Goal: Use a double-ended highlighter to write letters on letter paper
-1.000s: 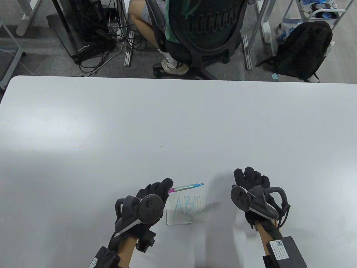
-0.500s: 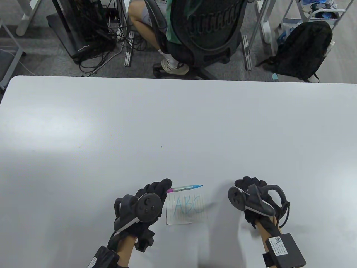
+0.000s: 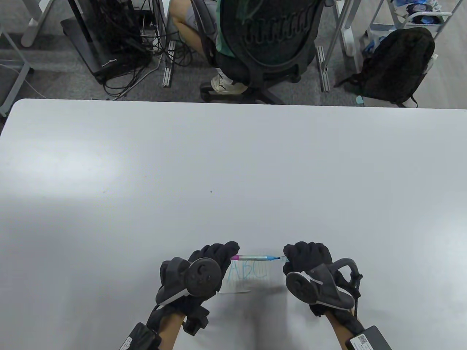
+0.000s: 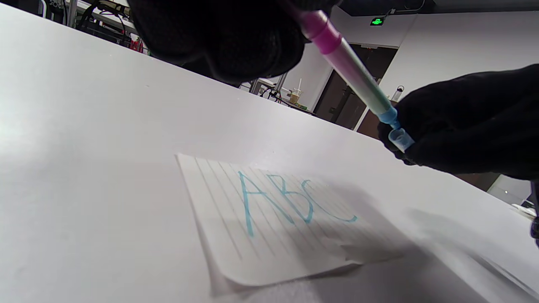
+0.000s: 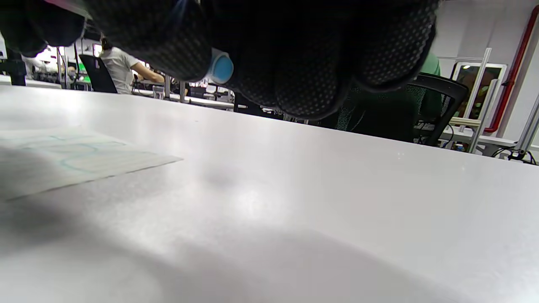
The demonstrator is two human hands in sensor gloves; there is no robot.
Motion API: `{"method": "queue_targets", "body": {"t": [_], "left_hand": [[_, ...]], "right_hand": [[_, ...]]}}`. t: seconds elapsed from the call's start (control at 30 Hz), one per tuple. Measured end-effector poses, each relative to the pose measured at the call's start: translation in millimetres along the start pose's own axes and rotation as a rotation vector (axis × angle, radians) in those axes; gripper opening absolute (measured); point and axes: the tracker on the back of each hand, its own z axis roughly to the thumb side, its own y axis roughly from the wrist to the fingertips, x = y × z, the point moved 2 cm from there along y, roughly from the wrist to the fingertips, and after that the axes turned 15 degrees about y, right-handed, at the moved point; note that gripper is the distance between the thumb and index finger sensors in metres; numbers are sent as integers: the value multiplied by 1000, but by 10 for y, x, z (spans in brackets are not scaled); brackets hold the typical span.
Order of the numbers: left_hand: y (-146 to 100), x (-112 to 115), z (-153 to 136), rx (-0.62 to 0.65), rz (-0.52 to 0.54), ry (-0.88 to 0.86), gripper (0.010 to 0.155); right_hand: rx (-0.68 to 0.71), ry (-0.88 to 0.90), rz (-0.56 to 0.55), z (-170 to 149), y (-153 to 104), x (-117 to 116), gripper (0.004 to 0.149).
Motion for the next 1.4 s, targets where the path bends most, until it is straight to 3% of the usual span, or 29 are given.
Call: {"method": "queue_targets", "body": {"t": [0.3, 0.37, 0.6, 0.77, 1.13, 1.27, 1.4], "left_hand": [[13, 66, 109, 43, -38, 32, 50], [22, 102, 161, 58, -109, 155, 52], [-20, 23, 189, 53, -4, 197, 50], [-34, 39, 168, 41, 7, 202, 50], [1, 109, 81, 4, -35, 166, 51], [-17, 83, -28, -56, -18, 172, 66], [-58, 66, -119, -94, -7, 142, 68]], "right_hand": [[59, 34, -18, 87, -37, -26, 51], [96, -33, -12, 121, -41, -42, 51], [192, 1, -65, 244, -78, -83, 48], [211, 2, -75, 262, -62, -83, 48], [142, -22, -74, 175, -52, -29, 50], [83, -50, -65, 77, -26, -52, 50], [16, -38, -46, -33, 7, -71, 49]]}}
